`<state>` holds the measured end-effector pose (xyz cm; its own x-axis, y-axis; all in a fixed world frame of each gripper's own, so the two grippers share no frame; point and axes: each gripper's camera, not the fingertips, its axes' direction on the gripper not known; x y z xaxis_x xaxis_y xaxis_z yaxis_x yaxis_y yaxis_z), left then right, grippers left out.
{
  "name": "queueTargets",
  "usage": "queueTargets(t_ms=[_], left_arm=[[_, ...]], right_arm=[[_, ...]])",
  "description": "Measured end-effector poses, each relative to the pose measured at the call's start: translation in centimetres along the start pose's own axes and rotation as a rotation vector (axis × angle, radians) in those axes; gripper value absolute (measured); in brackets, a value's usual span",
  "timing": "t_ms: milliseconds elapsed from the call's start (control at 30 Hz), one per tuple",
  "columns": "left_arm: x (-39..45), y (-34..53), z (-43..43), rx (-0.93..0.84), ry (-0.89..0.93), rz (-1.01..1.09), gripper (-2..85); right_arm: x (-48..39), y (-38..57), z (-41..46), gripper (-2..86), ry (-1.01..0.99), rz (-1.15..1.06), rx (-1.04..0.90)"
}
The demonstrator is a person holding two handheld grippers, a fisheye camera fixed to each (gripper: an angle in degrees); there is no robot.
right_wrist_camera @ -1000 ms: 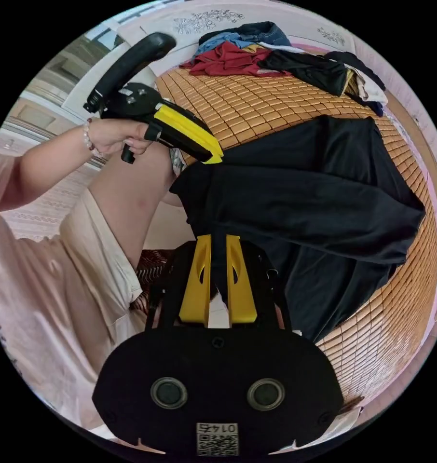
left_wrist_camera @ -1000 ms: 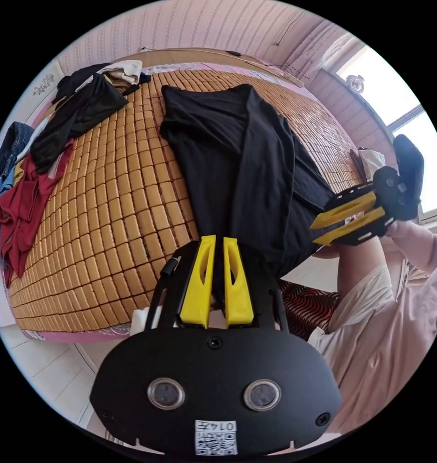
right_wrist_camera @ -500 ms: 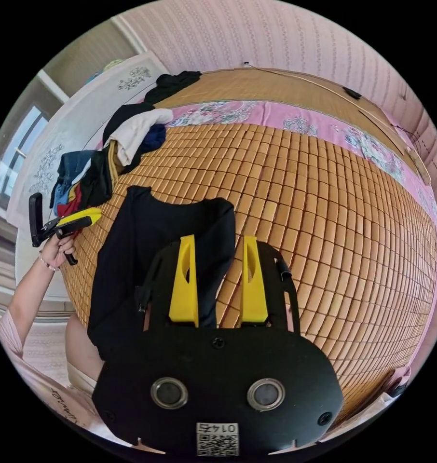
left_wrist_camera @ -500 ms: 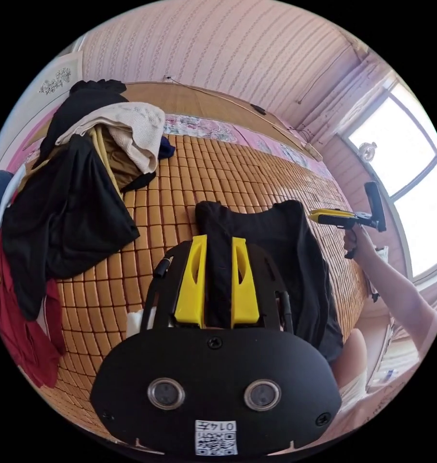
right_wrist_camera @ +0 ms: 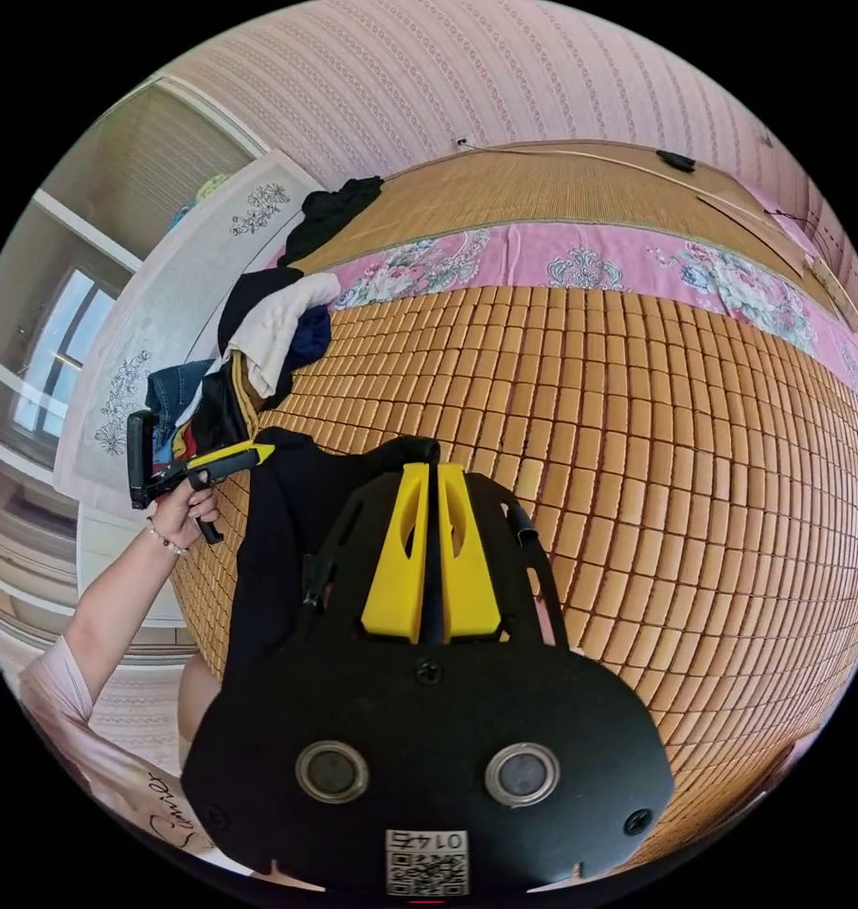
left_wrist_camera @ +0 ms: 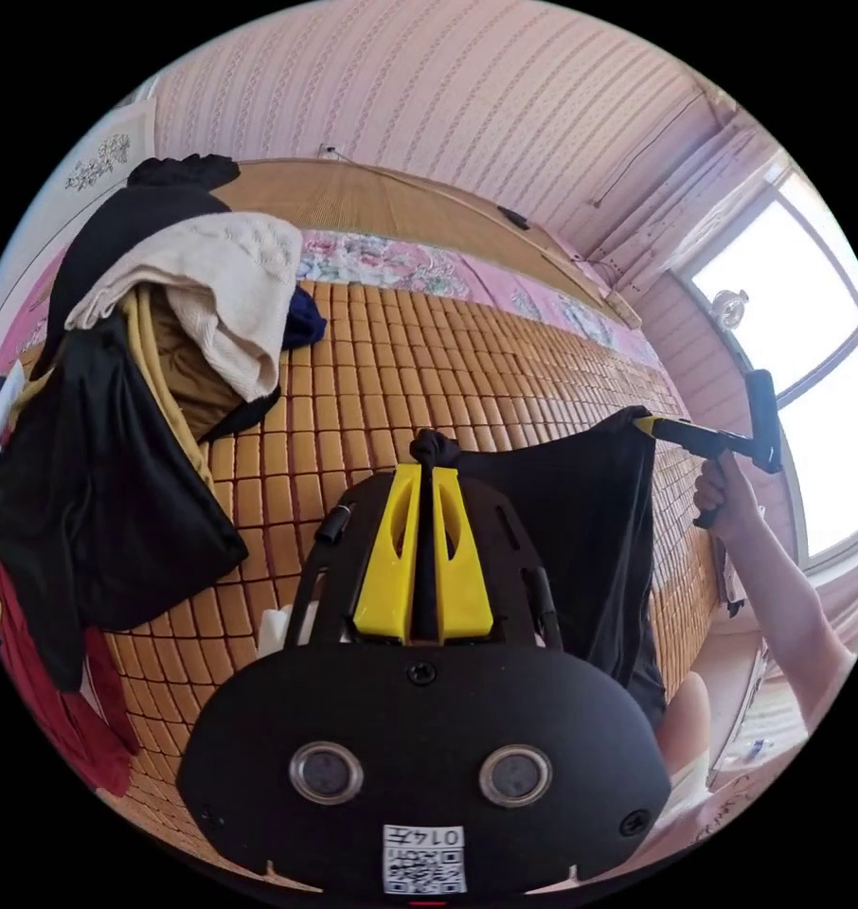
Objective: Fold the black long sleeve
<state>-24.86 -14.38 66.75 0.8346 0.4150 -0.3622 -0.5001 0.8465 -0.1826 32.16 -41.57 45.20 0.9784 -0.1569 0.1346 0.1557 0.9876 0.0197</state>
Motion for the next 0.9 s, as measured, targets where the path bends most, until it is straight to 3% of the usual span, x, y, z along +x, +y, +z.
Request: queueTargets(t_ms=[167,267,433,633,800,900], left_arm=[[1.4,5.6,-9.8,0.146,0.224,0.141,-0.8],[2.7,12.1,-14.0,0.135,0.364,0.208,-0.7],[4.1,25.0,-14.5,-0.019,0.432,0.085,-0.1],[3.9,36.7,-12.5,-0.153,0.367,-0.188,-0.5],[8.6,37.3,-11.4,-0.148,0.257,-0.06,-0.9],[13.5,36.0,-9.0,-0.135,0.166,0.099,-1.0]], right_arm=[[-2.3,5.4,-8.6,0.8,-0.127,-0.14,0.146],[-4.2,11.6,-13.3,1.0,-0.217,-0.24,0.186],[-6.9,23.8,-14.8,2.0,-0.35,-0.3,-0.005],[-7.3,34.3,-8.7,7.4,-0.213,-0.091,-0.299],[-9.0,32.2,-8.3,6.3,-0.202,-0.05,-0.194],[-12.4,28.2,-6.6,1.9,-0.062,-0.148,-0.19]])
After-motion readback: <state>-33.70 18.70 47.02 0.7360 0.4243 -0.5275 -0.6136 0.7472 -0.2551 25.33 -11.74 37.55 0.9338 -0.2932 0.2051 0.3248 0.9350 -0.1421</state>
